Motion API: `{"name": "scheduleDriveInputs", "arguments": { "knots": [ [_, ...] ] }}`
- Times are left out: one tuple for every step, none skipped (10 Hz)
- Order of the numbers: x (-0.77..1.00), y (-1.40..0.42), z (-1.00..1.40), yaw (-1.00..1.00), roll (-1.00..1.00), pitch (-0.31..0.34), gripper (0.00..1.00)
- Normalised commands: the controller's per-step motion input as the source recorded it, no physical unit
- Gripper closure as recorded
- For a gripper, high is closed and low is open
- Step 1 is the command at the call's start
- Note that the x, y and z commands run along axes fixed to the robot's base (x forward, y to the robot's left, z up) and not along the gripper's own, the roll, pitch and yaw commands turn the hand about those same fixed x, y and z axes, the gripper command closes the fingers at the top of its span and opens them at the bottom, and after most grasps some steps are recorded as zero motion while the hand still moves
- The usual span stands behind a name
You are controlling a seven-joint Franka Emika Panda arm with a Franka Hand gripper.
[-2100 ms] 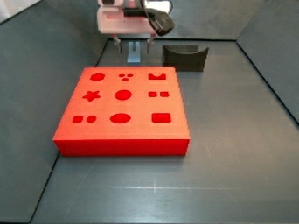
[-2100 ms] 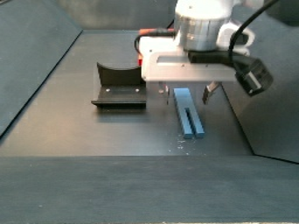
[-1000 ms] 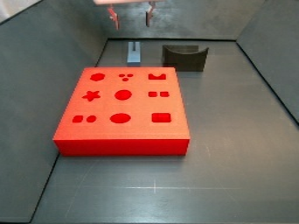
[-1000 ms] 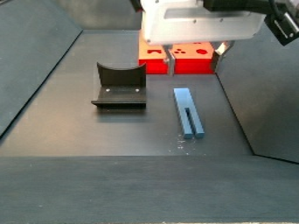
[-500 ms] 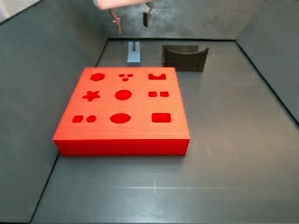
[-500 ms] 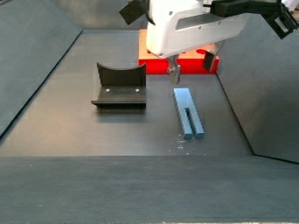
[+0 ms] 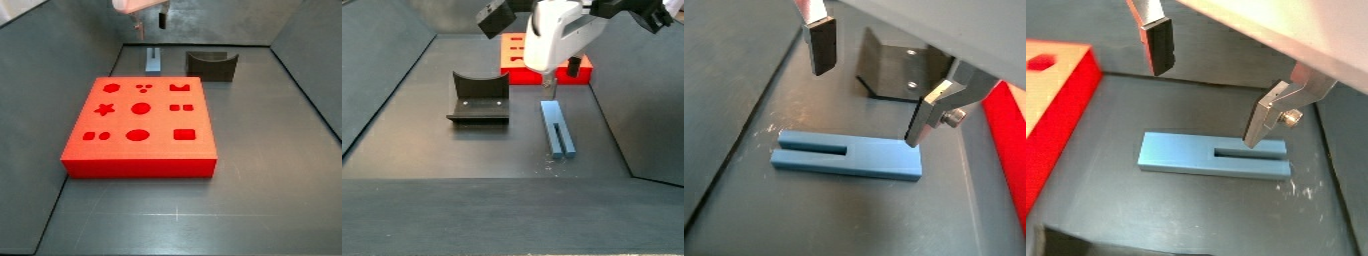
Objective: Pick up the double-square object. Move up. Rotate the double-square object. Place the double-square object on the fixture. Regrasp the double-square object. Move to above the board. Insert the double-square object.
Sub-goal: Rotate the double-square object.
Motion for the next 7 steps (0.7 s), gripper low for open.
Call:
{"name": "scheduleDriveInputs", "arguments": {
  "knots": [
    [0.02, 0.00, -0.03, 1.00, 0.00, 0.000, 0.00],
    [0.02, 0.00, -0.03, 1.00, 0.00, 0.000, 0.00],
    [0.02, 0.00, -0.03, 1.00, 0.00, 0.000, 0.00],
    [0.02, 0.00, -0.03, 1.00, 0.00, 0.000, 0.00],
    [0.02, 0.00, -0.03, 1.00, 0.00, 0.000, 0.00],
    [0.02, 0.00, -0.03, 1.00, 0.00, 0.000, 0.00],
    [0.02, 0.00, -0.03, 1.00, 0.00, 0.000, 0.00]
  ]
}}
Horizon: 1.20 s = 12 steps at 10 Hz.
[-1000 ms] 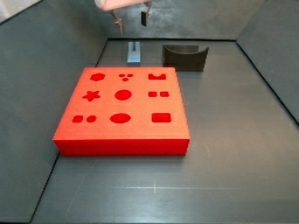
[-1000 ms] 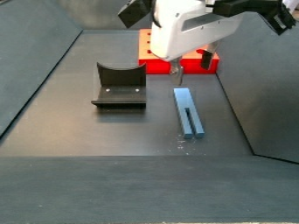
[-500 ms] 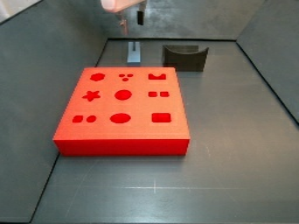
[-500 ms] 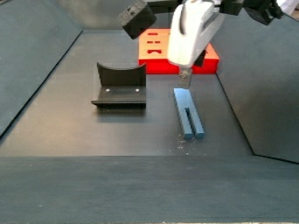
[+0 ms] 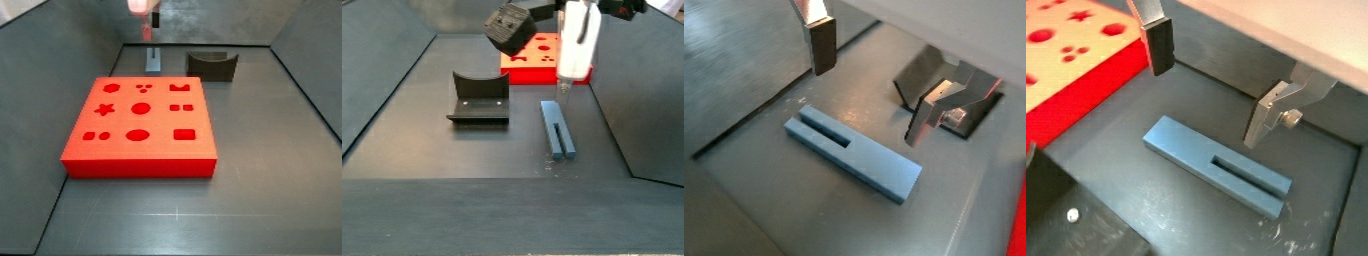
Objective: Pick up the double-square object. Move up. Rotate the double-square object. Place the double-square object on the fixture. Regrasp the double-square object. Move to above the board. Insert the double-square object.
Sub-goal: Rotate the double-square object.
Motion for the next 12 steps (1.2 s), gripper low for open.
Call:
{"name": "scheduleDriveInputs", "arguments": {
  "knots": [
    [0.02, 0.00, -0.03, 1.00, 0.00, 0.000, 0.00],
    [0.02, 0.00, -0.03, 1.00, 0.00, 0.000, 0.00],
    [0.02, 0.00, -0.03, 1.00, 0.00, 0.000, 0.00],
    [0.02, 0.00, -0.03, 1.00, 0.00, 0.000, 0.00],
    [0.02, 0.00, -0.03, 1.00, 0.00, 0.000, 0.00],
    [0.02, 0.00, -0.03, 1.00, 0.00, 0.000, 0.00],
    [0.02, 0.00, -0.03, 1.00, 0.00, 0.000, 0.00],
    [0.02, 0.00, -0.03, 1.00, 0.00, 0.000, 0.00],
    [0.02, 0.00, -0.03, 1.00, 0.00, 0.000, 0.00],
    [0.03, 0.00, -0.03, 1.00, 0.00, 0.000, 0.00],
    [0.03, 0.00, -0.03, 1.00, 0.00, 0.000, 0.00],
    [0.03, 0.00, -0.03, 1.00, 0.00, 0.000, 0.00]
  ]
}}
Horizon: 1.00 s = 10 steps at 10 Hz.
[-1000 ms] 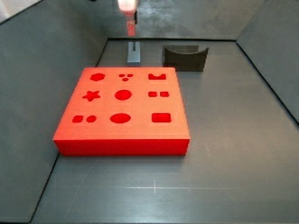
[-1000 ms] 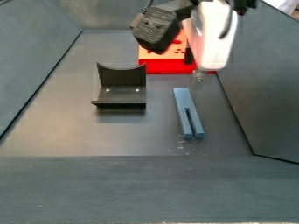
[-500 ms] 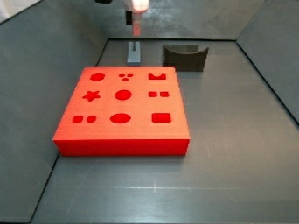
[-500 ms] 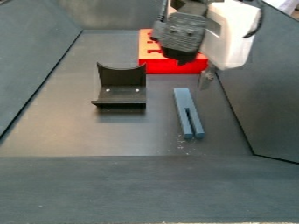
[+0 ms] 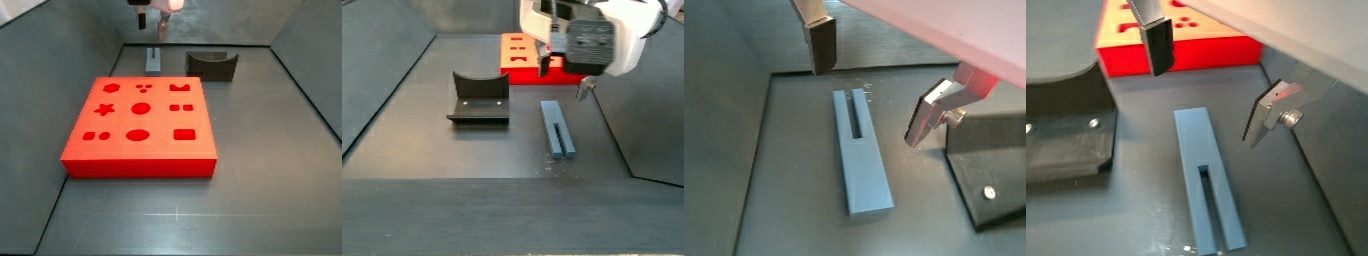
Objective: Pick up the double-square object. Move up. Rotate the double-square object. Place the double-square object on the fixture. Regrasp the double-square object. Move to above the board. Insert the double-square object.
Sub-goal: Rotate the double-square object.
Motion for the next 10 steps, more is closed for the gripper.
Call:
{"name": "scheduleDriveInputs", "arguments": {
  "knots": [
    [0.03, 0.00, -0.03, 1.00, 0.00, 0.000, 0.00],
    [0.03, 0.00, -0.03, 1.00, 0.00, 0.000, 0.00],
    [0.03, 0.00, -0.03, 1.00, 0.00, 0.000, 0.00],
    [0.03, 0.00, -0.03, 1.00, 0.00, 0.000, 0.00],
    [0.03, 0.00, -0.03, 1.00, 0.00, 0.000, 0.00],
    [0.03, 0.00, -0.03, 1.00, 0.00, 0.000, 0.00],
    [0.03, 0.00, -0.03, 1.00, 0.00, 0.000, 0.00],
    [0.03, 0.00, -0.03, 1.00, 0.00, 0.000, 0.00],
    [0.03, 0.00, -0.03, 1.00, 0.00, 0.000, 0.00],
    [0.03, 0.00, -0.03, 0.88, 0.00, 0.000, 0.00]
  ]
}}
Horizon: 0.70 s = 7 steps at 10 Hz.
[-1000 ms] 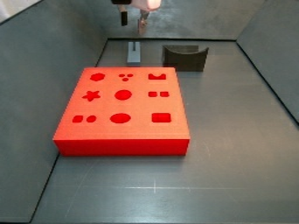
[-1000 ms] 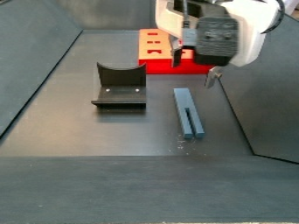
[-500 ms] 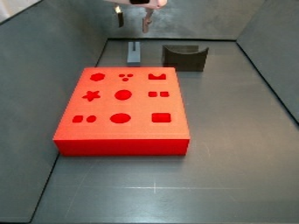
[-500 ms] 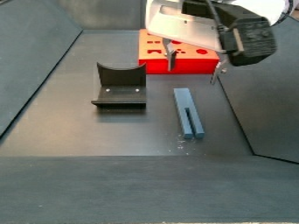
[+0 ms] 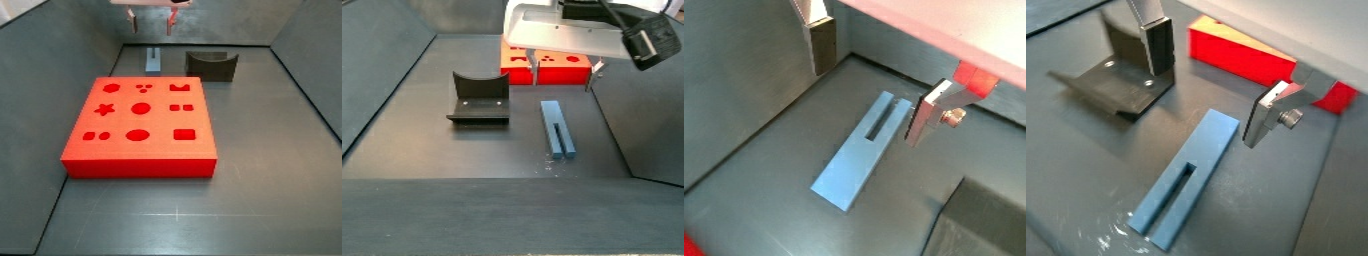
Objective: Pick up the double-square object. Move up. Rotate the double-square object. Place the double-square object on the fixture. Regrasp the double-square object. Move to above the board. Insert the double-square object.
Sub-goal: Rotate the double-square object.
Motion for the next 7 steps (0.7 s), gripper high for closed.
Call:
{"name": "scheduleDriveInputs", "arguments": {
  "knots": [
    [0.03, 0.00, -0.03, 0.71, 0.00, 0.000, 0.00],
    [0.03, 0.00, -0.03, 0.36, 0.00, 0.000, 0.00],
    [0.03, 0.00, -0.03, 0.23, 0.00, 0.000, 0.00],
    [0.00, 0.00, -1.00, 0.00, 0.00, 0.000, 0.00],
    [0.01, 0.00, -1.00, -0.04, 0.00, -0.008, 0.00],
    [0.02, 0.00, -1.00, -0.04, 0.00, -0.027, 0.00],
    [0.02, 0.01, -1.00, -0.03, -0.02, -0.036, 0.00]
  ]
}}
